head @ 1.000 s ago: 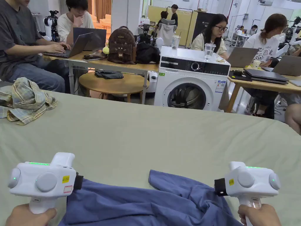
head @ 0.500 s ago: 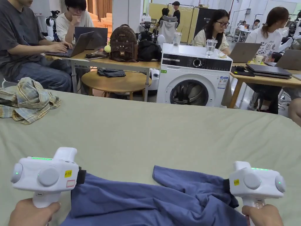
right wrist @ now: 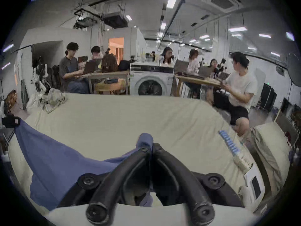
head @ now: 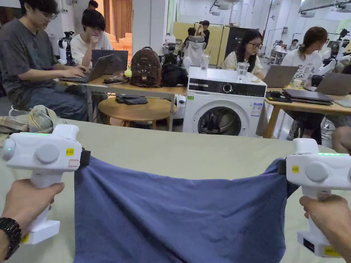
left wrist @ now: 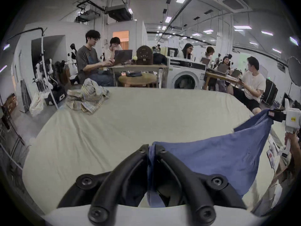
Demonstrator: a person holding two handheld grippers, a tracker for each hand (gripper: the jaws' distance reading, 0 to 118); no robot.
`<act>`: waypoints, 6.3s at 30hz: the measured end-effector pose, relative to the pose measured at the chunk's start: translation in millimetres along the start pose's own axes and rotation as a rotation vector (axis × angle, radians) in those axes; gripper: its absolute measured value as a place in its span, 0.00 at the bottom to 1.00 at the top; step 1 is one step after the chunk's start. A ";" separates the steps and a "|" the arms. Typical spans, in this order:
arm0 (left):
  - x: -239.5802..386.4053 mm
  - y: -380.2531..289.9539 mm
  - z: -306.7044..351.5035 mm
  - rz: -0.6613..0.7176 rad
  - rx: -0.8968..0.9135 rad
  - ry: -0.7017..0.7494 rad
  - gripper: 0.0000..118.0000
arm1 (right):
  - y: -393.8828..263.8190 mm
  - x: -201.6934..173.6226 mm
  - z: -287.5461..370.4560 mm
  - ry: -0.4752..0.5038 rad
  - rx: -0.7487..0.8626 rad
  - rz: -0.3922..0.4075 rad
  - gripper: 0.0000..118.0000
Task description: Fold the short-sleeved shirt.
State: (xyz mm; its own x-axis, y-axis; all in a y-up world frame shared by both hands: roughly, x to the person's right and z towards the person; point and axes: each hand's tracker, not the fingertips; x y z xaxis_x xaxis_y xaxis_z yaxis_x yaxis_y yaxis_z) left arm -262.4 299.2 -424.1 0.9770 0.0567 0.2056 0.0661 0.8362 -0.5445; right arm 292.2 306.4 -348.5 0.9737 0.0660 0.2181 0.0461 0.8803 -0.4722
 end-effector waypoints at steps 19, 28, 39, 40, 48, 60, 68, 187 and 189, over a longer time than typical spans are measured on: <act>-35.7 158.2 55.1 0.012 0.189 0.119 0.01 | 142.7 -21.5 45.9 -0.044 0.252 -0.042 0.00; -39.6 226.1 65.8 0.017 0.276 0.141 0.01 | 214.2 -29.2 43.2 -0.075 0.352 -0.022 0.00; -38.2 231.1 55.1 -0.024 0.297 0.191 0.01 | 210.9 -40.5 31.1 -0.098 0.394 -0.010 0.00; -39.0 225.6 51.3 -0.031 0.279 0.190 0.01 | 203.6 -40.8 27.6 -0.104 0.386 -0.002 0.00; -42.0 148.0 33.6 -0.007 0.213 0.163 0.01 | 132.6 -38.6 20.1 -0.104 0.300 0.014 0.00; -37.5 23.2 95.3 0.015 0.207 0.107 0.01 | 25.6 -25.6 78.9 -0.101 0.243 0.046 0.00; -38.2 -62.0 127.9 0.043 0.156 0.069 0.01 | -52.2 -22.4 111.8 -0.103 0.173 0.072 0.00; -26.3 -216.1 81.2 0.080 -0.315 0.031 0.02 | -230.4 -25.2 98.1 0.046 -0.403 -0.049 0.00; -26.7 -202.2 79.8 0.085 -0.297 0.028 0.02 | -213.8 -25.8 98.1 0.052 -0.375 -0.052 0.00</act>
State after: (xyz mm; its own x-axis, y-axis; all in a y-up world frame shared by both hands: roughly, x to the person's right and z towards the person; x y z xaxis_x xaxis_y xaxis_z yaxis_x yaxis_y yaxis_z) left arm -318.1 172.1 -254.6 0.9864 0.1012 0.1293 0.0364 0.6328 -0.7734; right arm 235.3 162.6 -169.4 0.9775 -0.0064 0.2109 0.1646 0.6481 -0.7436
